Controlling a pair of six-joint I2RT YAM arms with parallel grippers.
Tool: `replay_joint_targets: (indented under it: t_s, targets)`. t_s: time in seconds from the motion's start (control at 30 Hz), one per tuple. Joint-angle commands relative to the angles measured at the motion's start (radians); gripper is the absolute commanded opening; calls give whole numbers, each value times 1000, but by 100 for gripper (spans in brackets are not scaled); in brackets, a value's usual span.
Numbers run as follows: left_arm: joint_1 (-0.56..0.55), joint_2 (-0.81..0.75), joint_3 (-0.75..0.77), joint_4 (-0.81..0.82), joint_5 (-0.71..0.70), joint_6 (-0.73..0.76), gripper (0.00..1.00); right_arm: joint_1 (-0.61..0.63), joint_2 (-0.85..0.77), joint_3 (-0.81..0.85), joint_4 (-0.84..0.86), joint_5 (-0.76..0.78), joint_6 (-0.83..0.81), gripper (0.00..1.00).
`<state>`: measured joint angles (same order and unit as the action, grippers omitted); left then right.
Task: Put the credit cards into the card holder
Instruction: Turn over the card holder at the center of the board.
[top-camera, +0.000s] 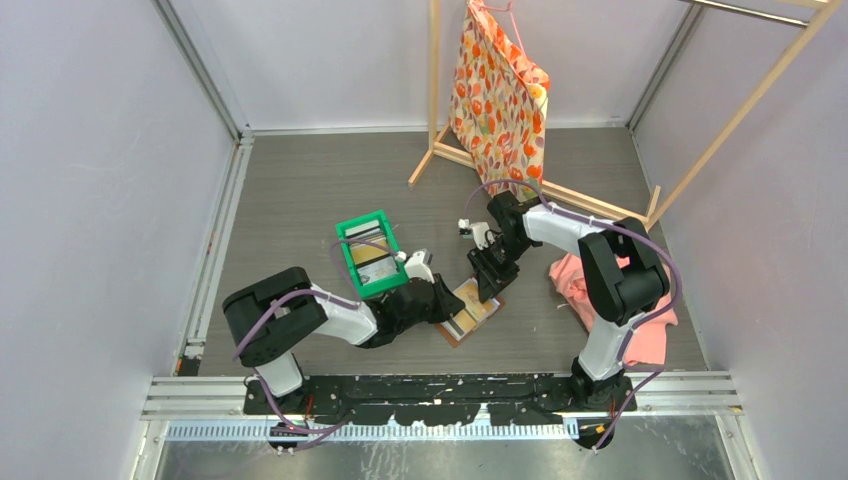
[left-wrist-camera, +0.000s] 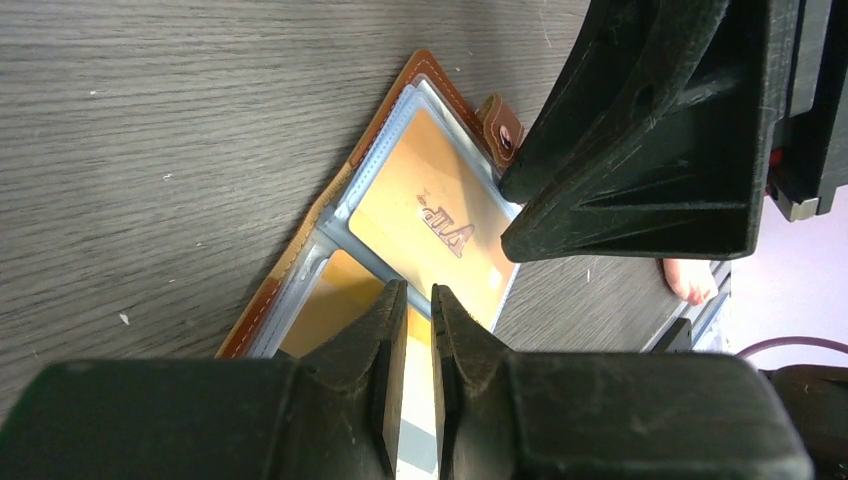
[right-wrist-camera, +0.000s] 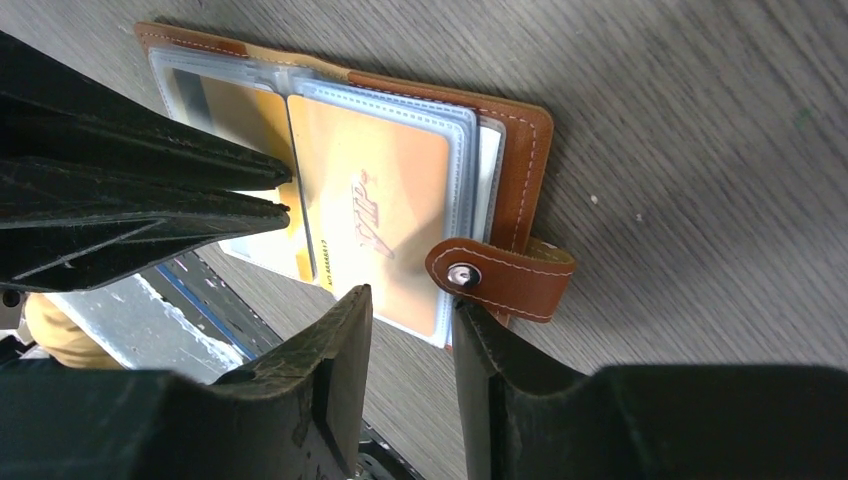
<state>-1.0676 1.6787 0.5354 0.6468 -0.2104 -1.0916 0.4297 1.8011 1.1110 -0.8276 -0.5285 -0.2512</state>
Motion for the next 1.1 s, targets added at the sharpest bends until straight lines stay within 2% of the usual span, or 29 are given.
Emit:
replay_joint_targets:
  t_s: [0.0,0.7,1.07]
  targets:
    - [-3,23,19,-14,-35,-10,17,-3,25,34,-22,-22,-1,40]
    - [-1,24,-21,44,-38,-29,17,-23,8,54,-79,-264,-6,28]
    - [16,-62,-72,88,6,-33,30,-27,-2,56,-82,-294,-1,30]
